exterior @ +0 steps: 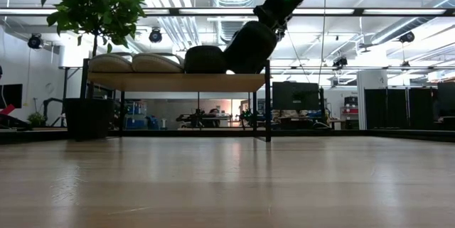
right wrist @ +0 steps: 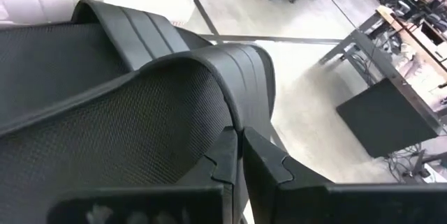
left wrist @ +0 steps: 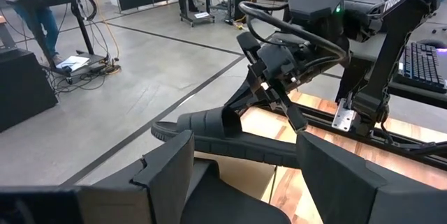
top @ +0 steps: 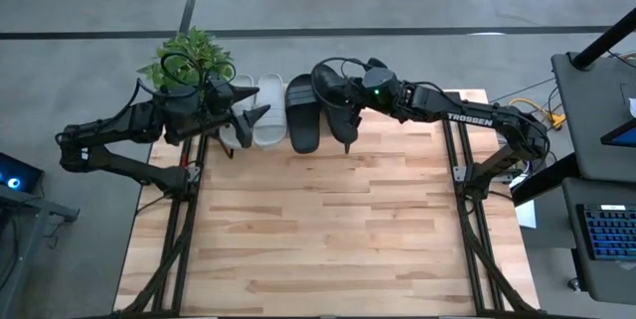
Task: Pick and place slides into the shelf
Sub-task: Adjust the right black slipper on the shelf
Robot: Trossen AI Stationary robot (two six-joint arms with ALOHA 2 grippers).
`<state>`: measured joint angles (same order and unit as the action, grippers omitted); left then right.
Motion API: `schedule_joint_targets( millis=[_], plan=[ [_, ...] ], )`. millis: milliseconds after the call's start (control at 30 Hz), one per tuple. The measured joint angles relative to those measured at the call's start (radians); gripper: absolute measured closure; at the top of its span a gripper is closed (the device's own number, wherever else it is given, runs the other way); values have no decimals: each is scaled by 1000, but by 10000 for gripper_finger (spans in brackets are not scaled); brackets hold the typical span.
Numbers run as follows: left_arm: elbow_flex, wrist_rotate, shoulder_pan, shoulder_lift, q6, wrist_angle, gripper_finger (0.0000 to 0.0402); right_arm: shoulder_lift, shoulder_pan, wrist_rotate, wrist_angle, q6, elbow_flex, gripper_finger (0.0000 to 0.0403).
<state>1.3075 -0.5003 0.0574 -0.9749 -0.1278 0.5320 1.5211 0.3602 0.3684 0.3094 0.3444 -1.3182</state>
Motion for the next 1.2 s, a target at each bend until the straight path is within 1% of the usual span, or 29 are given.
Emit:
schedule_joint_targets(
  millis=[67, 133, 167, 300, 500, 800, 900, 1100, 1200],
  plan=[
    [0, 0, 0, -1, 0, 0, 164, 0, -3, 29, 6, 4, -1, 394],
    [0, 0, 0, -3, 0, 0, 164, 0, -11, 106, 11, 33, -1, 394],
    [0, 0, 0, -3, 0, 0, 164, 0, -12, 127, 12, 60, -1, 394],
    [0, 0, 0, -3, 0, 0, 164, 0, -24, 131, 18, 125, -1, 394],
    [0, 0, 0, -5, 0, 0, 164, 0, -56, 159, 15, 151, -1, 394],
    [0, 0, 0, -5, 1, 0, 164, 22, -55, 151, -18, 73, -2, 394],
    [0, 0, 0, -5, 0, 0, 164, 37, -57, 103, -55, -9, -2, 394],
    [0, 2, 0, -5, -23, 0, 164, 47, -57, 154, -54, -85, -2, 394],
    [0, 4, 0, -5, -23, 0, 164, 47, -57, 157, -53, -131, -2, 394]
  ],
)
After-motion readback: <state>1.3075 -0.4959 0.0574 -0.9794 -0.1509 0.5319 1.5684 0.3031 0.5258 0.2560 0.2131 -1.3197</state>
